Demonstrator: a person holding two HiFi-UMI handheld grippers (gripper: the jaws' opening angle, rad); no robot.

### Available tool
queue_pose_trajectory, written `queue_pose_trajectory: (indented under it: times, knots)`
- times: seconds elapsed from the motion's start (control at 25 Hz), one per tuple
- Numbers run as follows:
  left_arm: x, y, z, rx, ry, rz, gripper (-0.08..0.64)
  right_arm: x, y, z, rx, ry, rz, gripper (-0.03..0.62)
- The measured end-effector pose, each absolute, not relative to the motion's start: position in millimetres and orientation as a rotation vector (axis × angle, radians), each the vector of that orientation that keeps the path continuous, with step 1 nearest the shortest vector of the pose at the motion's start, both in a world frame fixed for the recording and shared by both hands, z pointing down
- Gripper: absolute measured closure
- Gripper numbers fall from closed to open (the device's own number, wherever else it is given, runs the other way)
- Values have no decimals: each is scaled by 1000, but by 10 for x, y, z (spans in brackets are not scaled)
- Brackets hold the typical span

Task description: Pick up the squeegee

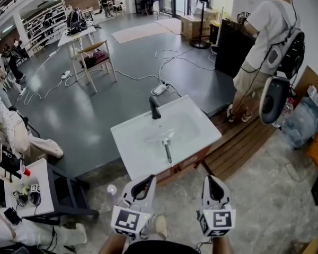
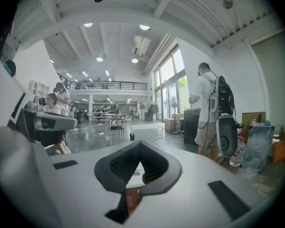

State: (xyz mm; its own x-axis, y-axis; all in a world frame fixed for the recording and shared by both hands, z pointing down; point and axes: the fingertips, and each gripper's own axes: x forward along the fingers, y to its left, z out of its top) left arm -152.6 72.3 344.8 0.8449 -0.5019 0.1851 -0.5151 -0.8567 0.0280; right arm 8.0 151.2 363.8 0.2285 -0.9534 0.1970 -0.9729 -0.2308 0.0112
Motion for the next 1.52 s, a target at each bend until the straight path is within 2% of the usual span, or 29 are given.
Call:
queue_pose_trajectory:
  times: [0.68,1.52]
  knots:
    - [-1272,-172,3438,3015,-797,164,557,354,729,3696,2388,-1820,200,594]
    - [-246,-1381,3899,2752,-1141,324,558,1586,-949,4087,2083,-2067,282,595]
